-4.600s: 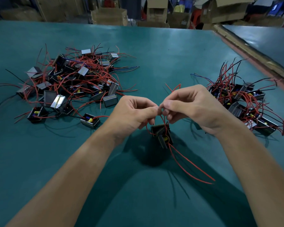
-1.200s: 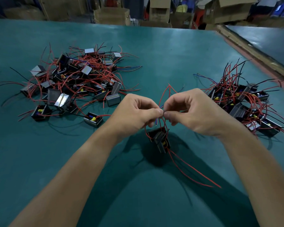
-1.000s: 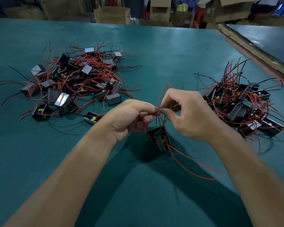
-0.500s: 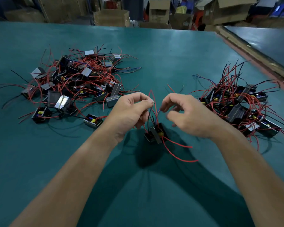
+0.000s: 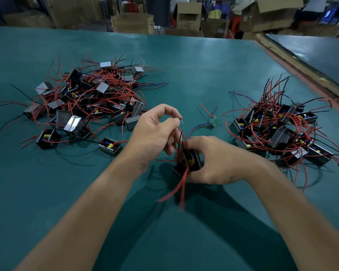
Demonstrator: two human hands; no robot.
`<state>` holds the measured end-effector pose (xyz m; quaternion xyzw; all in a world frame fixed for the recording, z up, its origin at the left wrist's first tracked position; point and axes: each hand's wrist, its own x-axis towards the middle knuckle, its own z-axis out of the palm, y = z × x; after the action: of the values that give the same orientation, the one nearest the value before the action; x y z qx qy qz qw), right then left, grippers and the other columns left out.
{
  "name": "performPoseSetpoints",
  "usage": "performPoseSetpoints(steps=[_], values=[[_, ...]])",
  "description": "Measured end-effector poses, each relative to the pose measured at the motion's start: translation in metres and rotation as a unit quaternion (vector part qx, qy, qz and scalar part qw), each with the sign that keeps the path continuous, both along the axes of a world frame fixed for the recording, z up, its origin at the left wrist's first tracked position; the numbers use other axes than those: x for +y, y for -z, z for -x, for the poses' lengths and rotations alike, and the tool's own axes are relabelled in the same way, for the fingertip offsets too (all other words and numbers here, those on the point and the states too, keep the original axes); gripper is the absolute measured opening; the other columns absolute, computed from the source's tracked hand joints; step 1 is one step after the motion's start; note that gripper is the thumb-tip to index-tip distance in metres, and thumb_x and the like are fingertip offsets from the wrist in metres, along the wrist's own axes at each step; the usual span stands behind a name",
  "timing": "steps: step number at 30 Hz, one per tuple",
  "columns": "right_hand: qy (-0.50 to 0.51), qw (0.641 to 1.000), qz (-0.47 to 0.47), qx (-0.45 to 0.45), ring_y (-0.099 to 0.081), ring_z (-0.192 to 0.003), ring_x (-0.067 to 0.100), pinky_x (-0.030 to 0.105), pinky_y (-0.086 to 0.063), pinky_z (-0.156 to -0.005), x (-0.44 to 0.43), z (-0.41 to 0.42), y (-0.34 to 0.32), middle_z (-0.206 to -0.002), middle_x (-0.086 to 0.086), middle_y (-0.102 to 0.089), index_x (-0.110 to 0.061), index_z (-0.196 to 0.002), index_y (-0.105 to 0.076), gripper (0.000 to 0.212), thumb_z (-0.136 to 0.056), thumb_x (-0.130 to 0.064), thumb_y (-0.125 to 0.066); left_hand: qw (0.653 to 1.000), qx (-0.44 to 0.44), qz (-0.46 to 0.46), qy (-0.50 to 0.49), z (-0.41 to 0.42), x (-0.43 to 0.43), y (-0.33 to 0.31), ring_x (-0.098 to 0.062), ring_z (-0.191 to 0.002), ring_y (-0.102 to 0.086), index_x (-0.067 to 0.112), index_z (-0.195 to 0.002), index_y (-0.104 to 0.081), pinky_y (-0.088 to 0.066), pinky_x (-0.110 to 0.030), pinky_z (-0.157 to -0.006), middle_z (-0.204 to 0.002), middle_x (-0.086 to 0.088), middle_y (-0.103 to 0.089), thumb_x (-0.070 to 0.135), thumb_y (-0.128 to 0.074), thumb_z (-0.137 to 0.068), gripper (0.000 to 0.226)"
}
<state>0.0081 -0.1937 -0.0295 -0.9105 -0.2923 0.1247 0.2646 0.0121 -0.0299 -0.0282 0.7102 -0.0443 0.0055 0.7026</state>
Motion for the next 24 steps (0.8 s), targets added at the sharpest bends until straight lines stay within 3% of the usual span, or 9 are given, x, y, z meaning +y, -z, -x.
performPoseSetpoints(steps=[6, 8, 11, 13, 15, 17, 19, 22, 24], values=[[0.065, 0.997, 0.007, -0.029, -0.062, -0.066, 0.015, 0.037, -0.054, -0.065, -0.011, -0.008, -0.004, -0.07, -0.005, -0.067, -0.024, -0.079, -0.062, 0.018, -0.07, -0.029, -0.077, 0.993, -0.054, -0.023, -0.1, -0.003, 0.002, 0.002, -0.015, -0.037, -0.047, 0.014, -0.086, -0.059, -0.039, -0.022, -0.042, -0.066, -0.001, -0.069, 0.015, -0.061, -0.093, 0.007], [0.111, 0.989, -0.051, -0.085, -0.063, -0.066, 0.017, 0.035, -0.054, -0.064, -0.014, -0.011, -0.007, -0.07, -0.004, -0.067, -0.021, -0.08, -0.063, 0.021, -0.07, -0.033, -0.078, 0.988, -0.06, -0.031, -0.137, -0.005, 0.004, 0.003, -0.015, -0.045, -0.05, 0.016, -0.081, -0.06, -0.04, -0.021, -0.041, -0.077, -0.007, -0.069, 0.018, -0.063, -0.092, 0.011], [0.308, 0.906, -0.183, -0.224, -0.065, -0.075, 0.019, 0.034, -0.055, -0.073, -0.026, -0.021, -0.016, -0.081, -0.007, -0.067, -0.023, -0.093, -0.064, 0.027, -0.072, -0.027, -0.079, 0.982, -0.063, -0.037, -0.173, -0.008, 0.006, 0.003, -0.012, -0.048, -0.049, 0.018, -0.076, -0.058, -0.039, -0.019, -0.041, -0.08, -0.011, -0.065, 0.018, -0.062, -0.092, 0.017], [0.452, 0.823, -0.199, -0.282, -0.065, -0.087, 0.024, 0.037, -0.054, -0.081, -0.041, -0.029, -0.021, -0.095, -0.003, -0.065, -0.019, -0.111, -0.058, 0.042, -0.074, -0.027, -0.077, 0.982, -0.059, -0.034, -0.175, -0.009, 0.008, 0.002, -0.01, -0.043, -0.047, 0.017, -0.074, -0.058, -0.039, -0.019, -0.042, -0.075, -0.005, -0.063, 0.017, -0.06, -0.094, 0.019], [0.538, 0.774, -0.176, -0.285, -0.058, -0.094, 0.026, 0.037, -0.048, -0.086, -0.058, -0.035, -0.023, -0.115, 0.007, -0.058, -0.013, -0.125, -0.046, 0.06, -0.073, -0.023, -0.074, 0.983, -0.055, -0.033, -0.17, -0.009, 0.008, 0.002, -0.009, -0.041, -0.046, 0.018, -0.075, -0.057, -0.038, -0.019, -0.041, -0.072, -0.001, -0.063, 0.016, -0.06, -0.094, 0.019], [0.571, 0.76, -0.16, -0.267, -0.047, -0.092, 0.022, 0.033, -0.043, -0.09, -0.067, -0.038, -0.024, -0.132, 0.014, -0.044, -0.012, -0.136, -0.039, 0.073, -0.073, -0.023, -0.074, 0.985, -0.052, -0.036, -0.163, -0.008, 0.007, 0.003, -0.009, -0.04, -0.046, 0.019, -0.077, -0.058, -0.038, -0.018, -0.04, -0.071, 0.002, -0.063, 0.016, -0.061, -0.093, 0.017], [0.571, 0.752, -0.167, -0.284, -0.048, -0.095, 0.023, 0.03, -0.043, -0.094, -0.068, -0.037, -0.026, -0.137, 0.015, -0.037, -0.013, -0.138, -0.044, 0.07, -0.074, -0.028, -0.07, 0.986, -0.049, -0.04, -0.155, -0.008, 0.006, 0.003, -0.01, -0.041, -0.047, 0.018, -0.078, -0.059, -0.039, -0.018, -0.04, -0.071, 0.001, -0.064, 0.017, -0.061, -0.093, 0.015], [0.556, 0.712, -0.224, -0.366, -0.054, -0.108, 0.024, 0.029, -0.046, -0.096, -0.063, -0.035, -0.028, -0.12, 0.005, -0.043, -0.013, -0.117, -0.061, 0.048, -0.073, -0.031, -0.058, 0.988, -0.047, -0.041, -0.142, -0.008, 0.007, 0.004, -0.008, -0.043, -0.048, 0.017, -0.078, -0.059, -0.037, -0.017, -0.039, -0.069, -0.001, -0.064, 0.016, -0.062, -0.092, 0.014], [0.514, 0.731, -0.264, -0.364, -0.062, -0.09, 0.022, 0.039, -0.052, -0.085, -0.059, -0.035, -0.029, -0.102, -0.002, -0.056, -0.015, -0.1, -0.066, 0.031, -0.074, -0.027, -0.055, 0.989, -0.046, -0.042, -0.132, -0.008, 0.007, 0.005, -0.005, -0.041, -0.047, 0.016, -0.077, -0.059, -0.036, -0.016, -0.038, -0.064, 0.0, -0.063, 0.014, -0.062, -0.092, 0.015]])
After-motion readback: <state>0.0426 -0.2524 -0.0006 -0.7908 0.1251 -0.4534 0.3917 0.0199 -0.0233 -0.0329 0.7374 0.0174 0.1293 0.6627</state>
